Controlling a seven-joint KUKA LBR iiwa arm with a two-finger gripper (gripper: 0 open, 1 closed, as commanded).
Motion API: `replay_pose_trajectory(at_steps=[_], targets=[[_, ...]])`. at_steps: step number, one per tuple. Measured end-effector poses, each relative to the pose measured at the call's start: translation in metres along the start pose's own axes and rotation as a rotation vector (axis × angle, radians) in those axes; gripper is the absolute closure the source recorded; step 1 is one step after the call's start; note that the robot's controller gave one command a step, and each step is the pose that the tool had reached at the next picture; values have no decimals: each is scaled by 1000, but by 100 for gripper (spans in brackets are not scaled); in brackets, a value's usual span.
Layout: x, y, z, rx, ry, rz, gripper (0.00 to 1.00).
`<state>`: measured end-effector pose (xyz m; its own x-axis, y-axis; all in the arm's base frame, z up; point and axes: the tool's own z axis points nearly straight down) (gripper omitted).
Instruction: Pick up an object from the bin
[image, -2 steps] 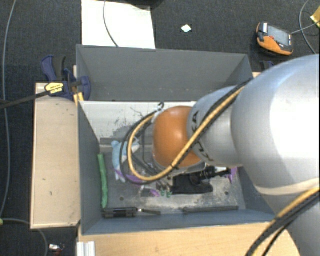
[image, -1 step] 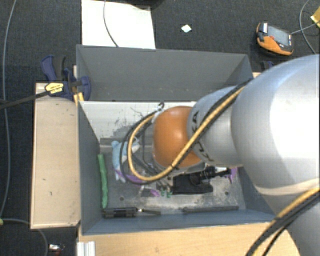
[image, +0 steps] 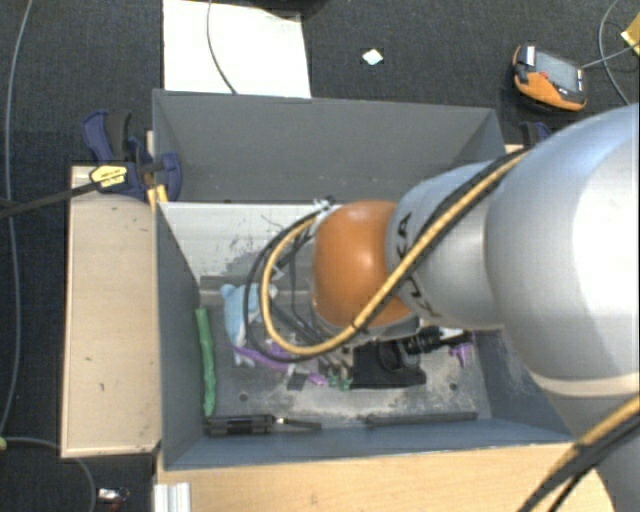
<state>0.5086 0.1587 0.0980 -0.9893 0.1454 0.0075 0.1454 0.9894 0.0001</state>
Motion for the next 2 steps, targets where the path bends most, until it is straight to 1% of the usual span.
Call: replay_pose_trajectory(at_steps=[2], targets=[[-1,0,-75,-2,-4,-1,100]])
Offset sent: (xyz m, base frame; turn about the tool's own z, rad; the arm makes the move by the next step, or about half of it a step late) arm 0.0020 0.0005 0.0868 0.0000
